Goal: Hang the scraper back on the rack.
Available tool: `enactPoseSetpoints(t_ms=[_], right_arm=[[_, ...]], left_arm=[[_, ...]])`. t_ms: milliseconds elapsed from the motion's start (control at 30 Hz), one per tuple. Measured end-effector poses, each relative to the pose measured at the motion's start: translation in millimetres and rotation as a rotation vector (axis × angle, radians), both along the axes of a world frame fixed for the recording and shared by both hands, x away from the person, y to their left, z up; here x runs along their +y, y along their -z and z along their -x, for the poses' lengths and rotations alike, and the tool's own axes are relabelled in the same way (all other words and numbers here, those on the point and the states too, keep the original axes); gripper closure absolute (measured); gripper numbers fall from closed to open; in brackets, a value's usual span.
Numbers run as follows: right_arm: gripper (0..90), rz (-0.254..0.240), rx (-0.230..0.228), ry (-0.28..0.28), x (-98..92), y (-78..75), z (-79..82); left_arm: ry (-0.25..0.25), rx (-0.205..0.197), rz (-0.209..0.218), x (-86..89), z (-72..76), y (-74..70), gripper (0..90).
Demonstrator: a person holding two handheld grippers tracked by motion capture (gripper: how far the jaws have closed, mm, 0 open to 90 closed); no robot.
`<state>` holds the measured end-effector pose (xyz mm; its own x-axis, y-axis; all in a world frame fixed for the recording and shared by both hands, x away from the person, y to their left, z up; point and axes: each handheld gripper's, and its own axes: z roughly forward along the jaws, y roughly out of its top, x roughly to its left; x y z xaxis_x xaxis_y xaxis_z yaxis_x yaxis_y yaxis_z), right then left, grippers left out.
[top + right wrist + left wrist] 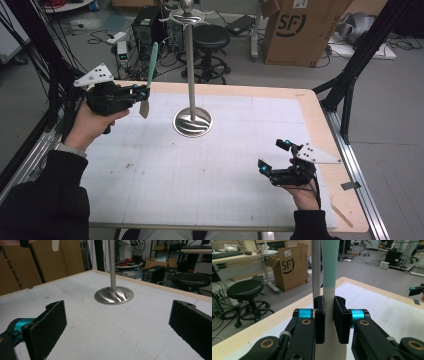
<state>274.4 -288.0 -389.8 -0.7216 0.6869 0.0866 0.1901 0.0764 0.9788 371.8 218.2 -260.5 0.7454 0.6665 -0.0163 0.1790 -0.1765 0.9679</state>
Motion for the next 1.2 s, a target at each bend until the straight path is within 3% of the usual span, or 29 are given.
enactPoseSetpoints(t_ms=[300, 433, 633, 867, 1200], right_arm=[[0.3, -0.007, 0.001, -0.002, -0.6, -1.0, 1.8], [0.3, -0.006, -0.001, 0.0, -1.6, -0.5, 1.9], [0.3, -0.005, 0.004, 0.001, -2.6, 0.1, 2.4], [0.3, -0.007, 0.0, -0.001, -3.3, -0.1, 2.3], [0.3, -0.005, 0.004, -0.007, -2.9, 0.6, 2.3]], left_arm=[[-0.014, -0.002, -0.015, -0.5, -12.6, -16.6, 80.2], [-0.043, 0.0, -0.004, -0.3, -17.8, -23.2, 80.2], [-0.057, -0.005, 0.003, -4.1, -23.9, -25.6, 80.2], [-0.066, -0.008, 0.057, -9.3, -29.5, -27.3, 80.2], [-0.063, -0.002, 0.081, -10.4, -35.9, -28.6, 80.2]])
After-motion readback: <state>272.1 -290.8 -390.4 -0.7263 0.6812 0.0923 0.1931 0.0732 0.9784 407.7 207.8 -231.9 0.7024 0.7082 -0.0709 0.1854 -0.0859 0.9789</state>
